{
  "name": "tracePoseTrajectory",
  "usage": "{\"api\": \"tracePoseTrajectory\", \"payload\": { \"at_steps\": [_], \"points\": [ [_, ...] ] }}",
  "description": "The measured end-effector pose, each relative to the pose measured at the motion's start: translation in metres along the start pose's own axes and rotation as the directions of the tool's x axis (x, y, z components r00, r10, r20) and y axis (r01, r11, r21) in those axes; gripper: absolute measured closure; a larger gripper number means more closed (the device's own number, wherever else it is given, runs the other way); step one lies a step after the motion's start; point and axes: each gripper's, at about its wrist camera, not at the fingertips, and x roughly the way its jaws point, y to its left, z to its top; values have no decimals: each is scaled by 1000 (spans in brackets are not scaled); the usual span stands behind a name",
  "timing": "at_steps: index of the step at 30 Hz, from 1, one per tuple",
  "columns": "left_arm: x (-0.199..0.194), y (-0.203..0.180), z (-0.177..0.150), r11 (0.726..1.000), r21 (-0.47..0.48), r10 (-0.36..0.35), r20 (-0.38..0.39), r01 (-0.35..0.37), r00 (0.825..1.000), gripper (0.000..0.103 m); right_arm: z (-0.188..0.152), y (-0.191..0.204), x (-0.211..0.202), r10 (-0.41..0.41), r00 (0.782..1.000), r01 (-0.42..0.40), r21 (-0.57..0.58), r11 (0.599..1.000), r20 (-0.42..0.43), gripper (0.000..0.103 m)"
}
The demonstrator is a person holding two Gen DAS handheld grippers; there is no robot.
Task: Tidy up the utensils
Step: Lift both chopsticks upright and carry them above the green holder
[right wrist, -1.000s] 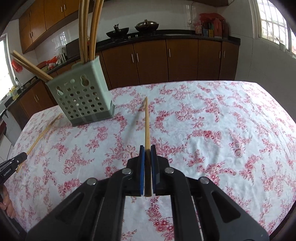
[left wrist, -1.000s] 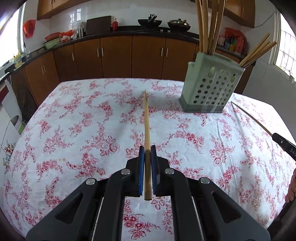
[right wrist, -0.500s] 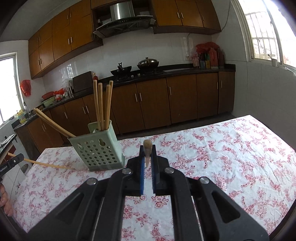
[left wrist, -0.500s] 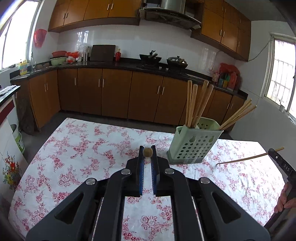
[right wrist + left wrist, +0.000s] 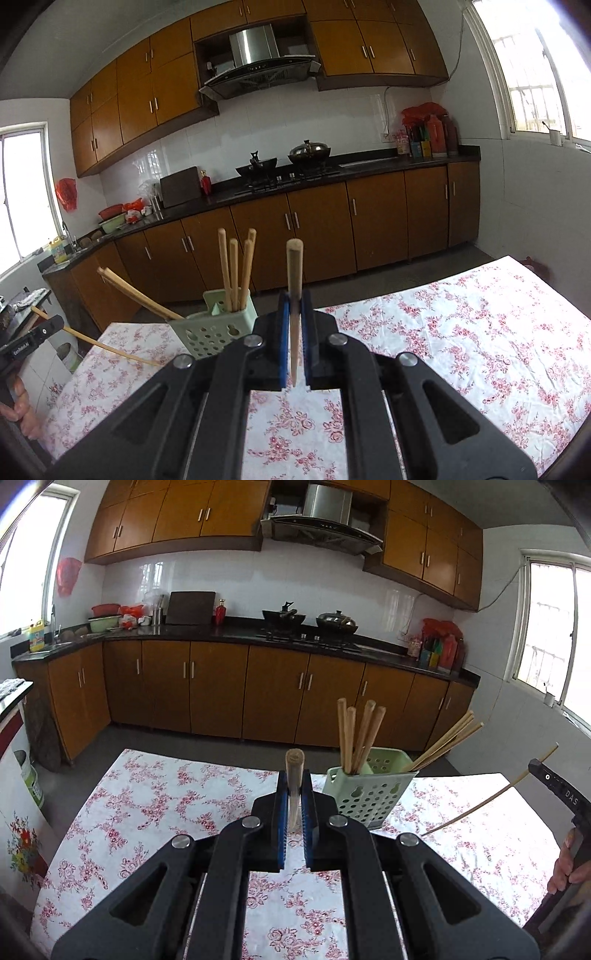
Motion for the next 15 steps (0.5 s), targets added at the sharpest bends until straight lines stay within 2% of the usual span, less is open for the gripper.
{"api": "tracePoseTrajectory", "payload": {
  "at_steps": [6,10,15],
  "points": [
    [-23,-27,30,993,21,-117,22,116,993,96,42,11,-31,116,991,-118,23,993,72,96],
    [-29,-41,48,987,17,-162,55,162,985,96,63,20,-48,176,977,-179,17,984,119,96],
    [-18,-55,72,989,16,-150,109,149,983,96,77,38,-42,194,969,-194,-14,981,153,96]
  ]
}}
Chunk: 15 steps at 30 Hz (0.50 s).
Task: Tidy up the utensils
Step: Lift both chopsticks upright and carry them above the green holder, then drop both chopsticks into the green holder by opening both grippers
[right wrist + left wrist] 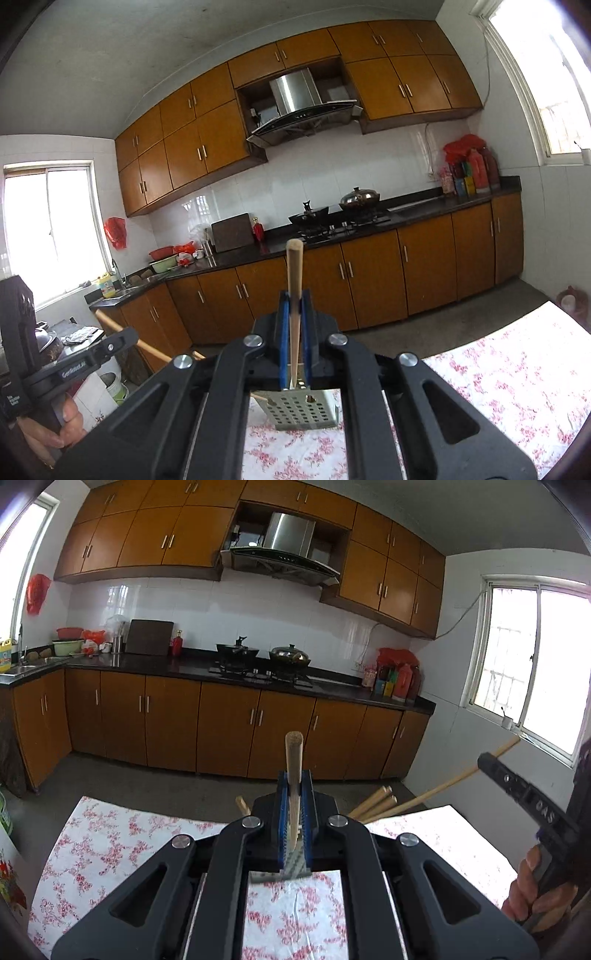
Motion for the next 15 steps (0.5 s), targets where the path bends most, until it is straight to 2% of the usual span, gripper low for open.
{"api": "tracePoseTrajectory", "payload": {
  "at_steps": [5,9,15],
  "points": [
    [24,4,7,999,-18,45,26,-44,999,96,-2,16,24,-15,1000,16,-60,998,14,96],
    [43,6,6,998,-27,63,28,-62,998,96,-7,19,50,-26,1000,26,-75,997,-10,96],
    [67,9,-4,997,-18,79,-31,-80,996,96,-16,15,90,-52,996,46,-71,996,-76,96]
  ]
}}
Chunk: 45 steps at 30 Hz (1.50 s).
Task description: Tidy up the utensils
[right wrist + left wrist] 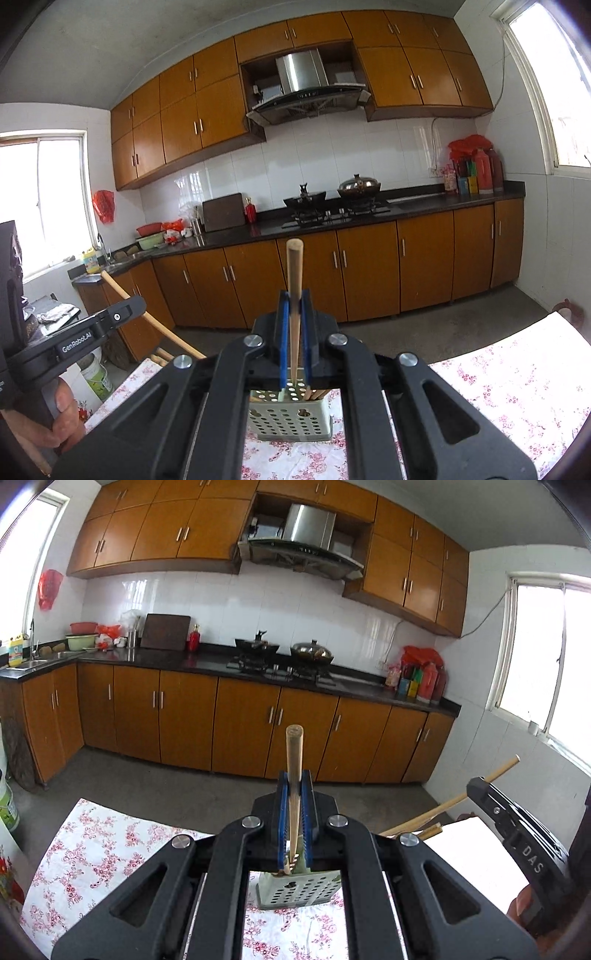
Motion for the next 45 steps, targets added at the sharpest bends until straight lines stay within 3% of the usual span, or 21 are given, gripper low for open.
{"api": "tracePoseTrajectory", "payload": {
  "at_steps": [12,18,22,27,30,32,33,35,38,40,45],
  "points": [
    [22,1,-11,1000,17,-15,-72,16,997,96,-18,-7,43,0,995,2,26,1000,-102,95],
    [15,4,-9,1000,9,-16,-69,17,998,94,-19,-9,41,-5,996,9,46,999,-90,87],
    [6,6,-5,1000,-11,-12,-43,12,999,69,-17,-11,29,-11,998,14,50,999,-66,79],
    [-11,10,-1,1000,-22,-4,-17,3,1000,67,-15,-7,8,-32,999,33,7,999,-23,64],
    [-29,15,-4,1000,-19,2,0,-2,1000,59,-18,-3,-11,-52,999,52,-29,998,5,40],
    [-41,17,-9,1000,-2,16,15,-16,1000,46,-22,0,-27,-68,997,69,-46,997,29,17],
    [-51,18,-15,999,16,27,27,-28,999,43,-26,1,-36,-78,996,80,-53,995,43,12],
    [-65,21,-24,998,43,51,42,-52,998,24,-34,6,-54,-109,992,114,-70,991,67,4],
    [-87,22,-42,994,79,70,62,-75,996,8,-49,13,-77,-159,983,167,-93,982,88,4],
    [-100,23,-56,992,92,85,70,-91,994,2,-61,18,-89,-180,980,188,-102,977,83,4],
    [-123,23,-92,984,114,129,79,-137,988,2,-91,26,-114,-186,981,191,-113,975,54,4]
  ]
}}
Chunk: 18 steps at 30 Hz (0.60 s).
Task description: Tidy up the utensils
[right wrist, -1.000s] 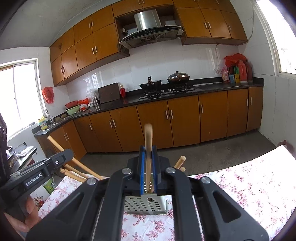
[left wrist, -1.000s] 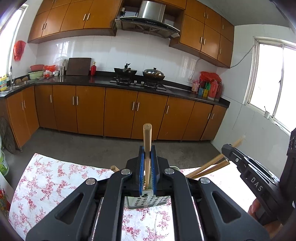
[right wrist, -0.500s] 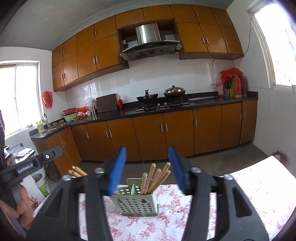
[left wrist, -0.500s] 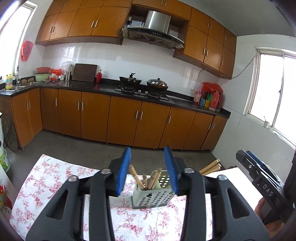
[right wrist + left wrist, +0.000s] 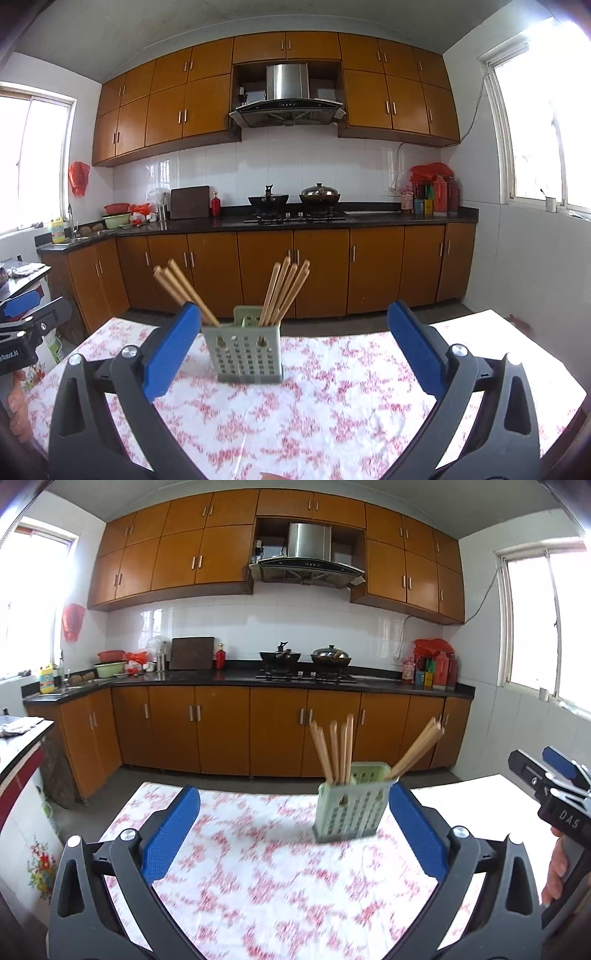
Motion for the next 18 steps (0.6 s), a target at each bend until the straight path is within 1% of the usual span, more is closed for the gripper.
{"api": "tracePoseTrajectory", "payload": {
  "at_steps": [2,4,8,12,18],
  "points": [
    [-5,-1,-11,999,8,33,-1,-33,999,2,-12,1,-7,13,1000,-13,10,1000,-26,4],
    [-11,-1,-23,999,2,50,-7,-50,999,2,-23,2,-10,25,998,-25,8,1000,-58,4],
    [-22,1,-47,997,-24,72,-17,-73,997,2,-45,9,-17,11,996,-13,-23,1000,-85,4],
    [-28,2,-66,996,-42,80,-33,-81,996,2,-64,14,-25,12,994,-19,-66,998,-110,4],
    [-32,1,-80,995,-47,82,-53,-85,995,2,-80,16,-31,8,992,-19,-78,997,-128,4]
  ]
}}
